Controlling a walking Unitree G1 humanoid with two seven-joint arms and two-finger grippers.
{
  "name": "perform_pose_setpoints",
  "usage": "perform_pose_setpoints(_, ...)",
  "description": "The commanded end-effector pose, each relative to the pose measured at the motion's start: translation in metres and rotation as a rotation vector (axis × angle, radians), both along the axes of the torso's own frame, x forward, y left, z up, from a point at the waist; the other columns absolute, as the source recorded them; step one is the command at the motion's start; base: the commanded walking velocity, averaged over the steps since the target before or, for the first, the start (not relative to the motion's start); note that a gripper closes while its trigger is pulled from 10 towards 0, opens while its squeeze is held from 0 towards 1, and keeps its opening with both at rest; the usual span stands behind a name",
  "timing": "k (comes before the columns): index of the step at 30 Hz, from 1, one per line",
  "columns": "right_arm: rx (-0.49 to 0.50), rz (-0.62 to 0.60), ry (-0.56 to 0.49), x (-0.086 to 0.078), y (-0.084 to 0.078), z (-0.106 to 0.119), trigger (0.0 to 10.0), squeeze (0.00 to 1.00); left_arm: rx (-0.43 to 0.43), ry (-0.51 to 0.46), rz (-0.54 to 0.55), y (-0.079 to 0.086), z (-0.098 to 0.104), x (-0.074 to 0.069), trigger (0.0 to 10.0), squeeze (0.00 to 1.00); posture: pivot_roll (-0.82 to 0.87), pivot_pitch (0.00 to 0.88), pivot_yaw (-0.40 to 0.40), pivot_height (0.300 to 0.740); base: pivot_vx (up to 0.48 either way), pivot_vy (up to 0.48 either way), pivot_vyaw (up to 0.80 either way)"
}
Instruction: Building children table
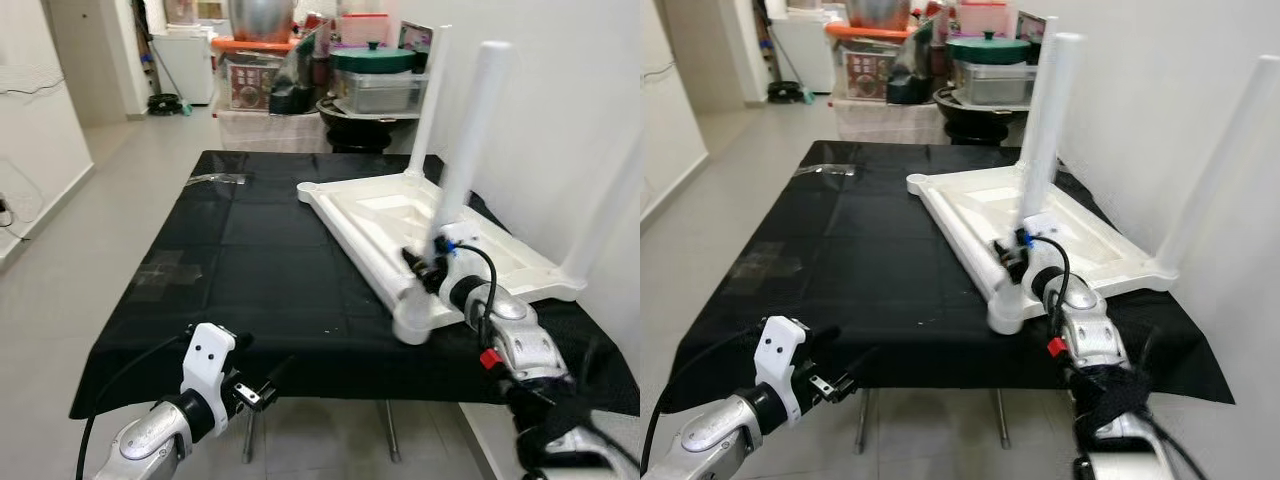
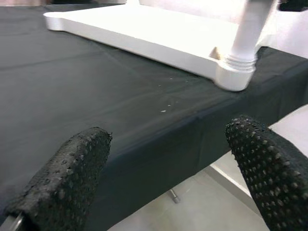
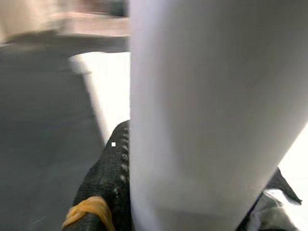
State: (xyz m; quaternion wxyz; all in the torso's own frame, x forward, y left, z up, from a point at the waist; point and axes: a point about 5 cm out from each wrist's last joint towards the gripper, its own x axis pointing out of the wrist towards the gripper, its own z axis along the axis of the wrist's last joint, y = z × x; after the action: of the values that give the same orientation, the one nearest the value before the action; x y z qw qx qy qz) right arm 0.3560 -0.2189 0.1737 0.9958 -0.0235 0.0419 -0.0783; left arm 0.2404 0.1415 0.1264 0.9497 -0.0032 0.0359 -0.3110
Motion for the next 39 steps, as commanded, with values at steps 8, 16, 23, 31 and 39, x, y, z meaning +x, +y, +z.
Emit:
perform_pose_setpoints(8,-0.004,-0.162,0.048,-0.030,0.029,-0.016,0.0,0.00,0.017,0.011,-0.005,-0.005,-0.005,0.001,10.0,0.00,0.07,0.000,-0.062,0.740,0.000,0.000,0.00)
perform_pose_setpoints(16,-0.001,0.021,-0.065,-0.012,0.040,0.011,10.0,1.00,0.016,0.007,-0.001,-0.003,-0.004,0.002,10.0,0.00,0.06,0.000,-0.069,0.740,0.000,0.000,0.00)
perform_pose_setpoints(23,-0.095,0.640,-0.209,-0.022,0.046,0.053,10.0,0.00,0.012,0.013,-0.006,-0.003,-0.005,0.000,10.0,0.00,0.06,0.000,-0.065,0.740,0.000,0.000,0.00)
perform_pose_setpoints(31,-0.281,0.898,-0.126,-0.034,0.039,0.047,10.0,0.00,0.013,0.013,-0.012,-0.003,-0.005,0.001,10.0,0.00,0.06,0.000,-0.063,0.740,0.000,0.000,0.00)
perform_pose_setpoints(39,-0.314,0.911,0.024,-0.019,0.053,0.015,0.0,0.00,0.022,0.003,-0.011,-0.003,-0.004,0.003,10.0,0.00,0.07,0.000,-0.064,0.740,0.000,0.000,0.00)
